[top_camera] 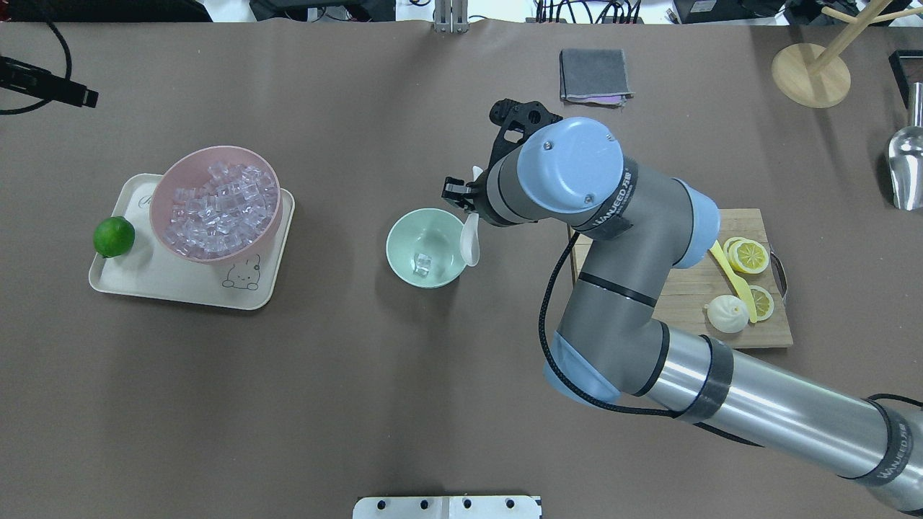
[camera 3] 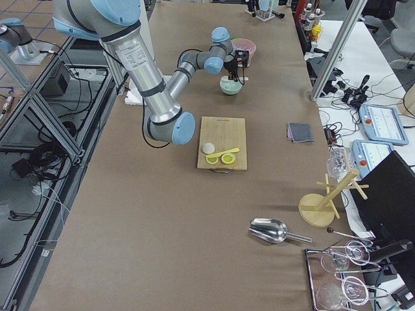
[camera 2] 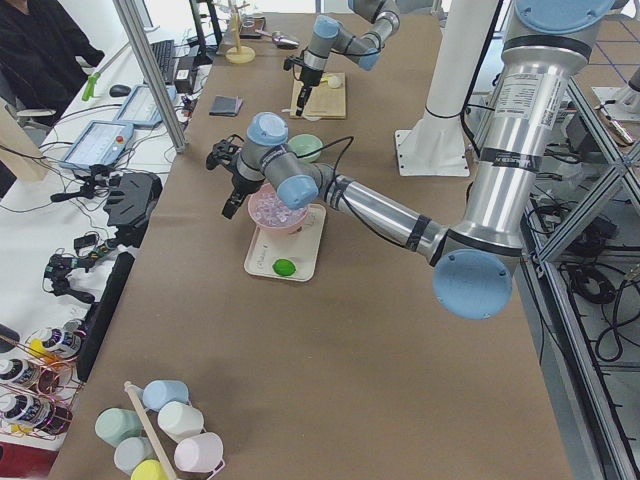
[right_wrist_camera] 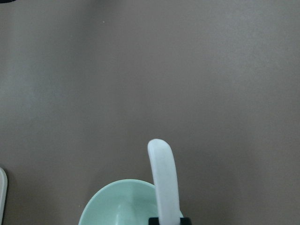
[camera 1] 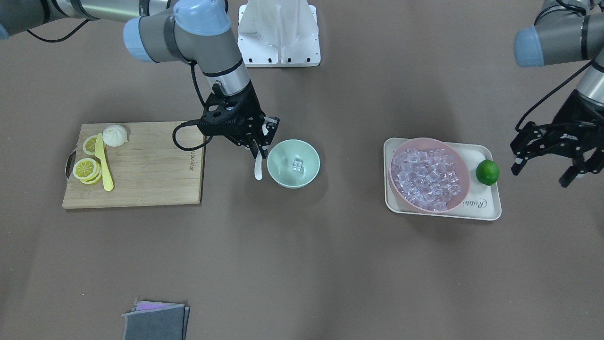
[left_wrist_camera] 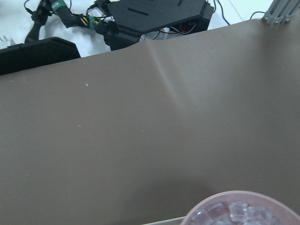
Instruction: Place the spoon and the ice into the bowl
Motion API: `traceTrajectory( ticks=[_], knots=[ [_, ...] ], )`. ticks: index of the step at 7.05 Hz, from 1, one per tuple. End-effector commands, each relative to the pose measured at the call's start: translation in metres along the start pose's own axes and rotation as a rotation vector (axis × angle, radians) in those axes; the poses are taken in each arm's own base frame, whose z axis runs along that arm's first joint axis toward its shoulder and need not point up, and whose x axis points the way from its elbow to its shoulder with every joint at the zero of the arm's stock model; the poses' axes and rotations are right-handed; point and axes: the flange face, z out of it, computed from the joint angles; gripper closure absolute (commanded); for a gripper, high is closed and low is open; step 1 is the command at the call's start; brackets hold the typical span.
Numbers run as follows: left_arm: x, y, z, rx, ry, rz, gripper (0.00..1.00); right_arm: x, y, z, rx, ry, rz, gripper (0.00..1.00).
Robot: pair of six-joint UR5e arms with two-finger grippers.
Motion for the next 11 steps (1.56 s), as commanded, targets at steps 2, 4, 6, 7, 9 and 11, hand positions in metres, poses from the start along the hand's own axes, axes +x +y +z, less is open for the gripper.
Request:
traceTrajectory(
  ticks=[2, 4, 6, 7, 9, 11],
  knots=[
    [-0.027, 0.015, -0.004, -0.005, -0.011, 0.003, 0.02, -0.035, 0.015, 0.022, 0.042, 0.015, 0.011, 1.0],
    [-0.033, 0.014, -0.008, 0.0, -0.016, -0.006, 0.02, -0.05, 0.042, 0.05, 0.047, 0.019, -0.007, 1.0],
    [-0.038, 0.014, -0.009, 0.001, -0.022, -0.013, 0.02, -0.043, 0.046, 0.079, 0.067, 0.015, -0.017, 1.0],
    [-0.039, 0.015, -0.009, 0.0, -0.022, -0.014, 0.02, -0.044, 0.047, 0.079, 0.065, 0.015, -0.019, 1.0],
    [-0.04, 0.015, -0.011, 0.003, -0.023, -0.016, 0.02, -0.049, 0.048, 0.072, 0.063, -0.002, -0.016, 0.01],
    [-0.044, 0.02, -0.011, -0.002, -0.028, -0.021, 0.02, -0.06, 0.041, 0.055, 0.027, -0.03, -0.023, 0.0]
  ],
)
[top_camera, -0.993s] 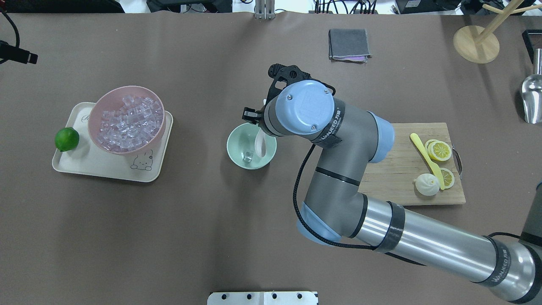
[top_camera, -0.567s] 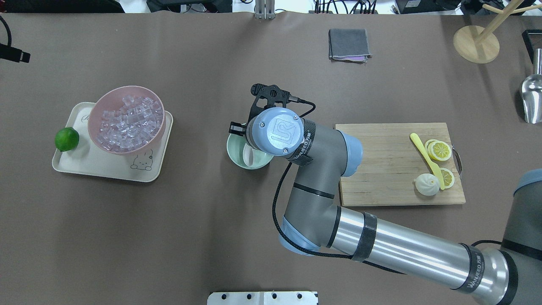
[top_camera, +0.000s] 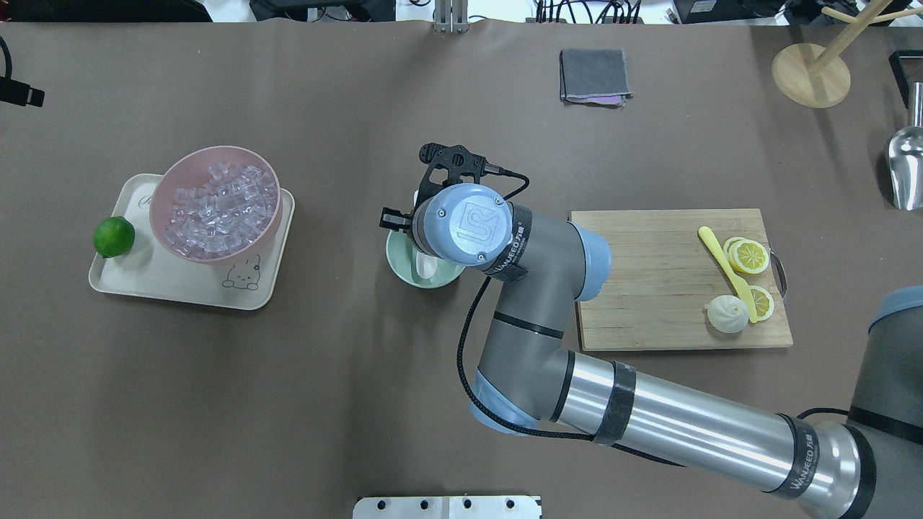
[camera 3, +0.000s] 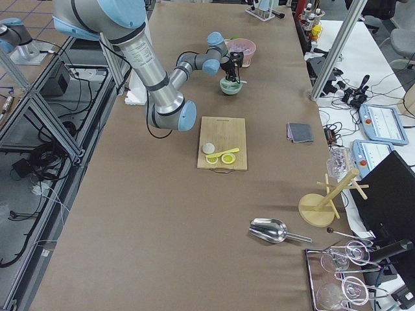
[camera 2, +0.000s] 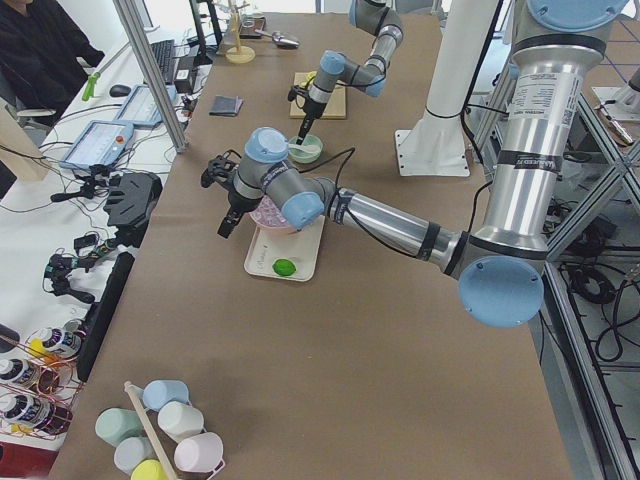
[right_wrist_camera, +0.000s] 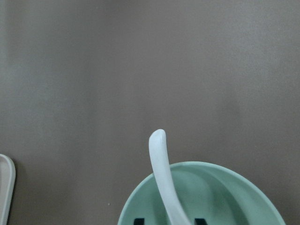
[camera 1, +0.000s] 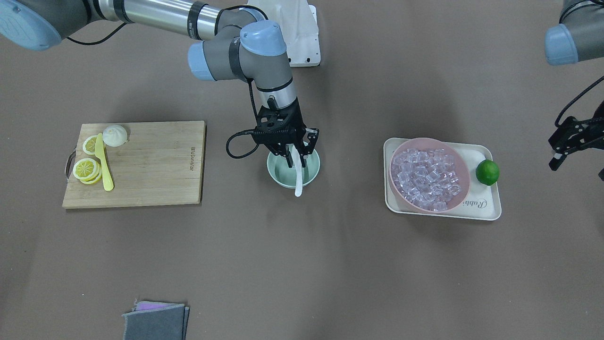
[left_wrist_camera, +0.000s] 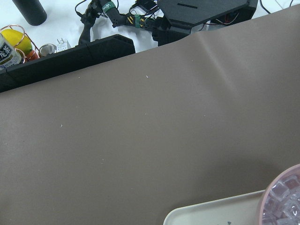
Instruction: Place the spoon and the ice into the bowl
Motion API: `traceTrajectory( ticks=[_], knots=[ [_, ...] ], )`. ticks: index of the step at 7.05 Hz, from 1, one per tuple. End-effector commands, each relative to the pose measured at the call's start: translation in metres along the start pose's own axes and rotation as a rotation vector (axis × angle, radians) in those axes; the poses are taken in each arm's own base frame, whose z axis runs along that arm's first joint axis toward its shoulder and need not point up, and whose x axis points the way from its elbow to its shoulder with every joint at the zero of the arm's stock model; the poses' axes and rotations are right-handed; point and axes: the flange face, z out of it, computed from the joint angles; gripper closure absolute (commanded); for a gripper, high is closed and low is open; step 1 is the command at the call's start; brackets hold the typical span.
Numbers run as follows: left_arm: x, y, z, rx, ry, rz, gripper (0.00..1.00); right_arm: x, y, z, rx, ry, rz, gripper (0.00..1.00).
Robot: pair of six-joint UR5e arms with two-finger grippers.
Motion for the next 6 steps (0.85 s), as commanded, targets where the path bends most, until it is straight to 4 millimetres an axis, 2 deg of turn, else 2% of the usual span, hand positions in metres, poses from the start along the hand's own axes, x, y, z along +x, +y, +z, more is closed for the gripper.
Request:
traceTrajectory(
  ticks=[1, 2, 3, 4, 6],
  knots=[
    [-0.003, 0.001, -0.001, 0.001, -0.002, -0.003, 0.02, -0.002, -0.026, -0.026, -0.042, -0.007, 0.003, 0.0],
    [-0.009, 0.007, -0.001, -0.005, -0.01, -0.012, 0.02, 0.006, -0.052, -0.053, -0.073, 0.035, -0.038, 0.0],
    [-0.014, 0.012, 0.001, 0.008, -0.013, -0.004, 0.02, 0.025, -0.078, -0.083, -0.122, 0.106, -0.093, 0.0],
    [-0.016, 0.012, 0.0, 0.011, -0.017, -0.005, 0.02, 0.073, -0.101, -0.105, -0.183, 0.136, -0.157, 0.0],
    [-0.029, 0.026, 0.002, -0.007, -0.035, -0.027, 0.02, 0.208, -0.15, -0.161, -0.258, 0.139, -0.3, 0.0]
  ],
)
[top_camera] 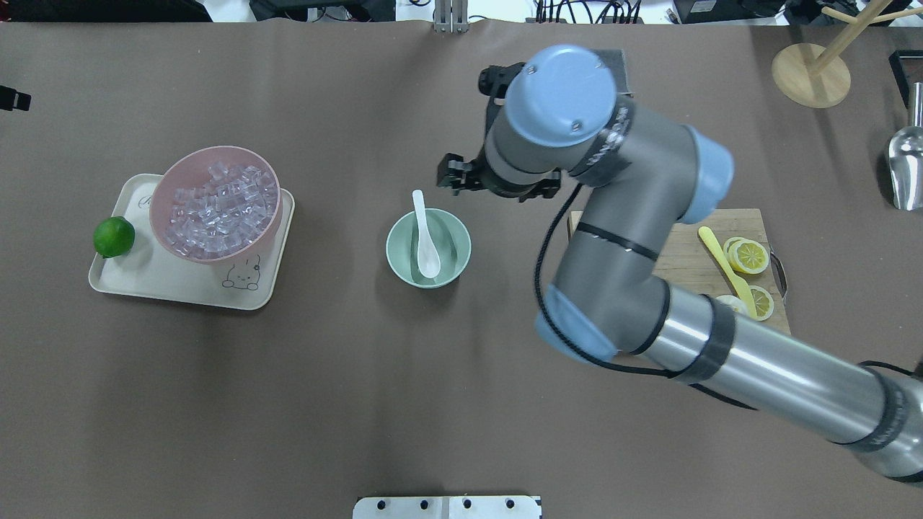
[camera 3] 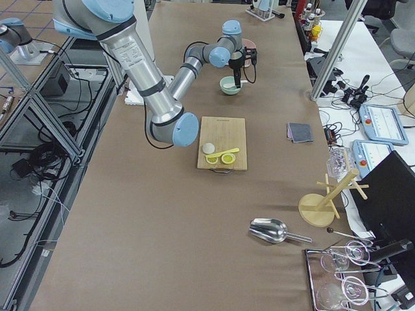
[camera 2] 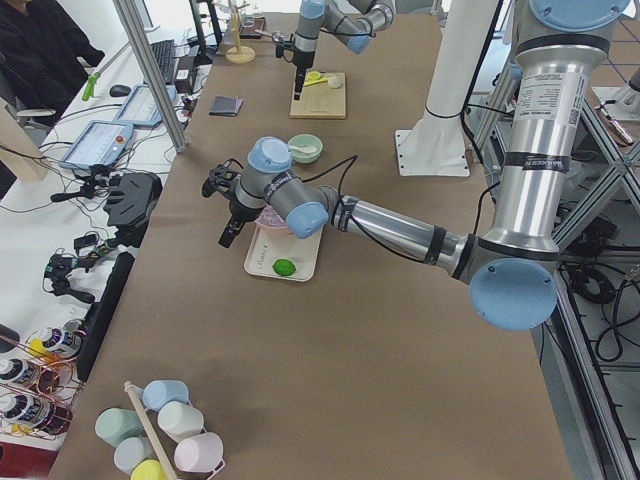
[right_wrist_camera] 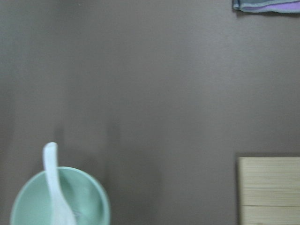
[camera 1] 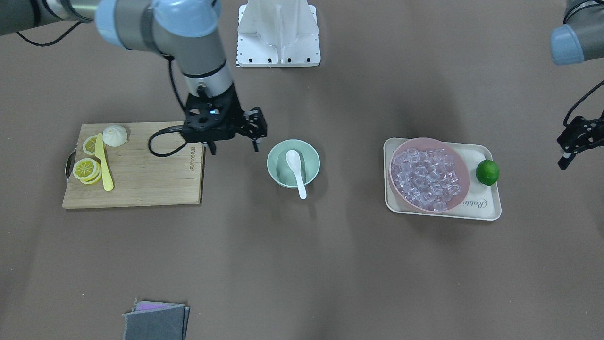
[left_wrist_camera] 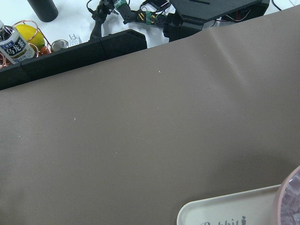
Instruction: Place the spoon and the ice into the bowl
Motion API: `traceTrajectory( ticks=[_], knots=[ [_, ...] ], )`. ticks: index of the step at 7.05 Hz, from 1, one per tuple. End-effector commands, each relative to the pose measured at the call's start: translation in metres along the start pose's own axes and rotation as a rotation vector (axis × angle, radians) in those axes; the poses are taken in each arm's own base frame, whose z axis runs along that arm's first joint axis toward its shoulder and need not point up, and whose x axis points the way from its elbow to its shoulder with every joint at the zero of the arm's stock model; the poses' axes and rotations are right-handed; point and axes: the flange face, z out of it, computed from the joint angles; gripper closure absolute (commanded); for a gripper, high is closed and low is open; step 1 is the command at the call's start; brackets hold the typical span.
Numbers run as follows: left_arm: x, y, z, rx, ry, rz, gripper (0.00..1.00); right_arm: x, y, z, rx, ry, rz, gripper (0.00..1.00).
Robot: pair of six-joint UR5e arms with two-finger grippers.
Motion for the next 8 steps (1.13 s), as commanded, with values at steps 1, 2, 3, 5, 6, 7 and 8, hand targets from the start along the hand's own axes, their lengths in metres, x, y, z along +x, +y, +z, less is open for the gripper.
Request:
traceTrajectory(
  ticks=[1, 2, 3, 5, 6, 7, 8],
  knots=[
    [-0.017, 0.022, 0.006, -0.035, -0.024, -0.028, 0.02, 0.144, -0.01, -0.051, -0.076, 0.03, -0.173, 0.0],
    [-0.027, 0.029, 0.015, -0.058, -0.034, -0.044, 0.02, 0.203, -0.008, -0.06, -0.109, 0.099, -0.25, 0.0],
    [-0.042, 0.053, 0.023, -0.1, -0.053, -0.071, 0.02, 0.258, -0.012, -0.072, -0.118, 0.133, -0.344, 0.0],
    [-0.075, 0.084, 0.039, -0.157, -0.086, -0.121, 0.02, 0.364, -0.008, -0.088, -0.154, 0.18, -0.405, 0.0],
    [-0.089, 0.09, 0.029, -0.154, -0.087, -0.106, 0.02, 0.412, -0.008, -0.085, -0.183, 0.211, -0.374, 0.0],
    [-0.112, 0.099, 0.015, -0.164, -0.097, -0.058, 0.02, 0.461, -0.009, -0.075, -0.213, 0.231, -0.313, 0.0],
    [-0.126, 0.104, 0.001, -0.197, -0.023, -0.105, 0.02, 0.497, -0.009, -0.064, -0.253, 0.254, -0.297, 0.0]
  ],
)
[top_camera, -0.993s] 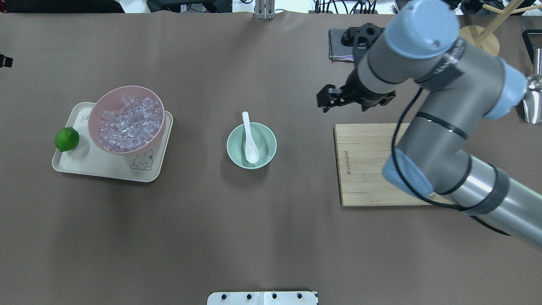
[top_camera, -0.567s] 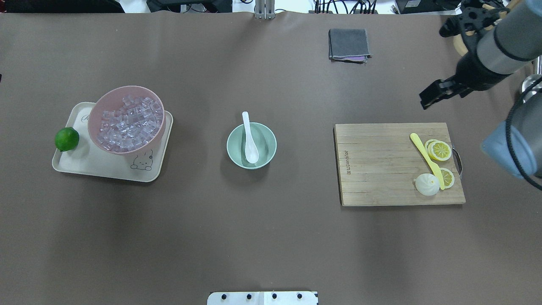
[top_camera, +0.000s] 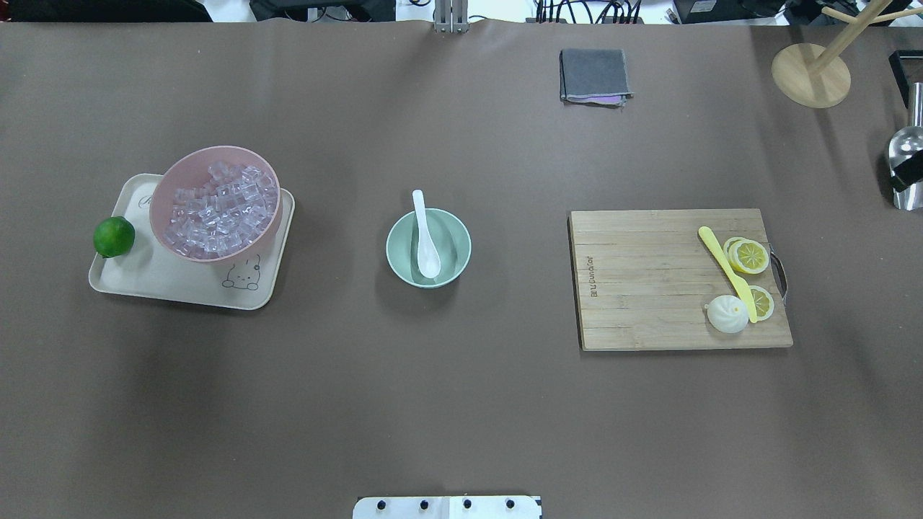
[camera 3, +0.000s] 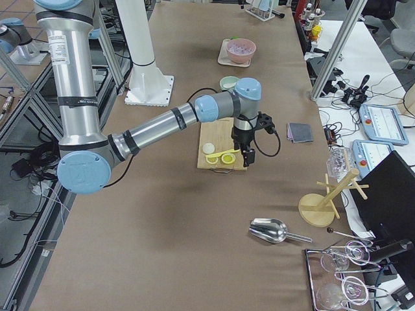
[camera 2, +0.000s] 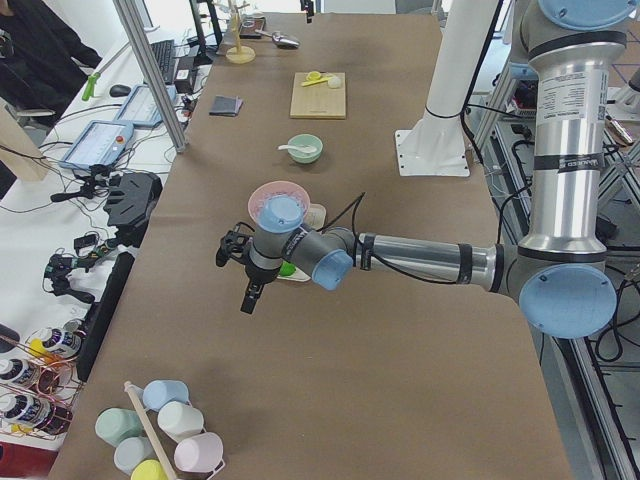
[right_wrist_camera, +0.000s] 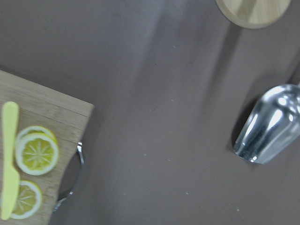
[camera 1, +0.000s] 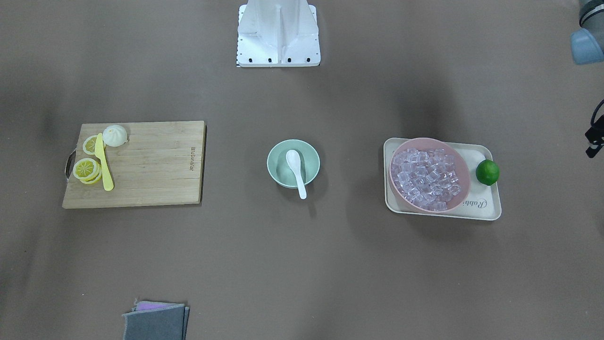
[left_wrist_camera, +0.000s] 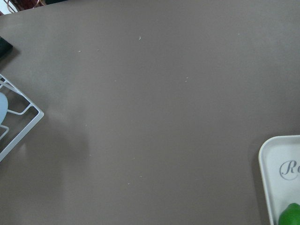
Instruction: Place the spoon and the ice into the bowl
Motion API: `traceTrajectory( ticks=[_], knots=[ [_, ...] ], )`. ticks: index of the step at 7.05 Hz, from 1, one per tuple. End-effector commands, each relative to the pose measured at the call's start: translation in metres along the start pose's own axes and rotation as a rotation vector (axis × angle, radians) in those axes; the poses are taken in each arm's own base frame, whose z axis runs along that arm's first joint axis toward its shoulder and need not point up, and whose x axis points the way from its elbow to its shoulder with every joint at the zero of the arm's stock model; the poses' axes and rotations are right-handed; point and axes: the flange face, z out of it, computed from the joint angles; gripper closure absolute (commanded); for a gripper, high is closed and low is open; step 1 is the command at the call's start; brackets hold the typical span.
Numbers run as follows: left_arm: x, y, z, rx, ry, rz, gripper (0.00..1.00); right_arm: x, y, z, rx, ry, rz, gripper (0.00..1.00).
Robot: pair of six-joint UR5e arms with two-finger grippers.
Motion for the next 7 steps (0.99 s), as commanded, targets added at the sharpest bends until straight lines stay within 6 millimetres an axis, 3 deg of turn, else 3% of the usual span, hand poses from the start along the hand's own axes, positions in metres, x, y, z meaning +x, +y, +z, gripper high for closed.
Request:
traceTrajectory(
  ticks=[1, 3, 4, 7],
  knots=[
    [-0.04, 0.023, -0.022, -0.043, 0.089, -0.07, 0.02, 0.084, 0.026, 0.031, -0.07, 0.008, 0.035, 0.0],
    [-0.059, 0.061, -0.009, -0.095, 0.078, -0.109, 0.02, 0.123, 0.043, 0.037, -0.068, -0.068, 0.118, 0.0],
    [-0.06, 0.071, -0.011, -0.102, 0.08, -0.115, 0.02, 0.129, 0.048, 0.036, -0.065, -0.079, 0.136, 0.0],
    [-0.051, 0.073, -0.019, -0.103, 0.119, -0.129, 0.02, 0.144, 0.091, 0.064, -0.089, -0.102, 0.182, 0.0]
  ],
)
